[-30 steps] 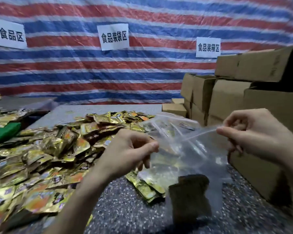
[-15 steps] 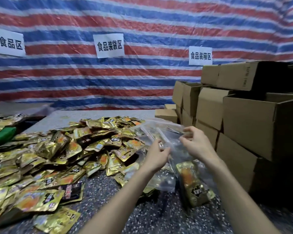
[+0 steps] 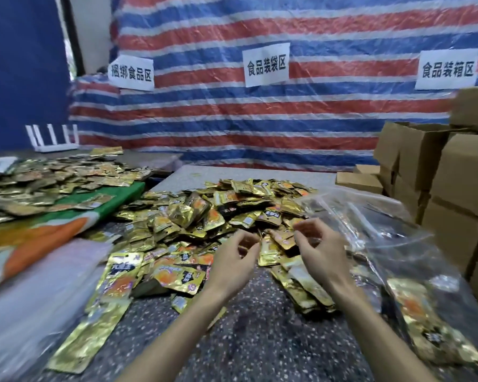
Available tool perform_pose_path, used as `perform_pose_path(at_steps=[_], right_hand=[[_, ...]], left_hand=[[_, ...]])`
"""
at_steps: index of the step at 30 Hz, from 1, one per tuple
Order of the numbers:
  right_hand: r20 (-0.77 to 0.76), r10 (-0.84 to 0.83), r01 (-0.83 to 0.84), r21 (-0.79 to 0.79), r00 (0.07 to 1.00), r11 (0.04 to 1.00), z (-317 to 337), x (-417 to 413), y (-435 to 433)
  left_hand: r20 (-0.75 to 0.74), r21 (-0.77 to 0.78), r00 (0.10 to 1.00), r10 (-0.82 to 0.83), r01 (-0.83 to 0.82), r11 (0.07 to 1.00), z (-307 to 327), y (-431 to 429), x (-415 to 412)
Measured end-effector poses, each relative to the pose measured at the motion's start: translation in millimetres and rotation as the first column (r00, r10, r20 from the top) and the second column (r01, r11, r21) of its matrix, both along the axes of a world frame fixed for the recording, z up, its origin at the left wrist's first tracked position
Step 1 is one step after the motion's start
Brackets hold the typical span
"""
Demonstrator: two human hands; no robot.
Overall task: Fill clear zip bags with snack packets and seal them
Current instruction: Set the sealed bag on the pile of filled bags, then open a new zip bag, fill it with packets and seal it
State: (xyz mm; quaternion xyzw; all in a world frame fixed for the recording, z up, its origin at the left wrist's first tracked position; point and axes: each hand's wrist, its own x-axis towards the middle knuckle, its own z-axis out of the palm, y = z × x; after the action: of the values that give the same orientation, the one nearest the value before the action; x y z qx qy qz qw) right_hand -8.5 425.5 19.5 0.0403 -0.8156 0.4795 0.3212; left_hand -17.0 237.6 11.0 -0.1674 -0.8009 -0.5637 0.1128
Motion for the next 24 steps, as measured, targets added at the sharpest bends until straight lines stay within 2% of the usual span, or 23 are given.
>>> perform_pose_path(at_steps=[2,4,8,9,11,13,14,16,20,24], right_hand=[[0.004,0.078,-0.078,0.006,0.997,0.997,-7,-6,-21],[-0.005,0.131,-0.131,0.007,0.991,0.991,-16,-11,-37],[-0.015,0.214,-0.215,-0.034,0.977,0.976,-45,-14,-53],[-0.009,0.237,-0.237,-0.018,0.971,0.971,-52,-13,-54],[0.021,0.272,-0.273,0.028,0.962,0.962,-61,-12,-52],[0.028,0.291,-0.292,0.046,0.956,0.955,-65,-11,-47],[0.023,0.294,-0.295,0.04,0.956,0.955,-66,-10,-44],[0.012,0.302,-0.303,0.014,0.953,0.953,-66,-9,-40],[-0.033,0.316,-0.316,0.003,0.948,0.949,-64,-6,-40],[-0.02,0.325,-0.325,-0.005,0.945,0.946,-63,-5,-40]], left_hand=[[0.0,-0.048,0.997,0.071,-0.071,0.996,-9,-33,1],[-0.024,-0.161,0.986,0.164,-0.166,0.973,-18,-67,-1],[-0.098,-0.376,0.902,0.42,-0.424,0.824,-36,-139,-11],[-0.135,-0.424,0.853,0.504,-0.51,0.749,-39,-157,-13],[-0.211,-0.566,0.733,0.647,-0.631,0.53,-44,-195,-18],[-0.192,-0.723,0.614,0.766,-0.616,0.313,-50,-229,-20],[-0.141,-0.782,0.557,0.818,-0.569,0.253,-52,-242,-20],[-0.054,-0.85,0.502,0.863,-0.476,0.224,-56,-258,-16],[-0.134,-0.852,0.528,0.839,-0.494,0.175,-56,-270,-12],[-0.06,-0.777,0.527,0.848,-0.558,0.292,-48,-279,-14]])
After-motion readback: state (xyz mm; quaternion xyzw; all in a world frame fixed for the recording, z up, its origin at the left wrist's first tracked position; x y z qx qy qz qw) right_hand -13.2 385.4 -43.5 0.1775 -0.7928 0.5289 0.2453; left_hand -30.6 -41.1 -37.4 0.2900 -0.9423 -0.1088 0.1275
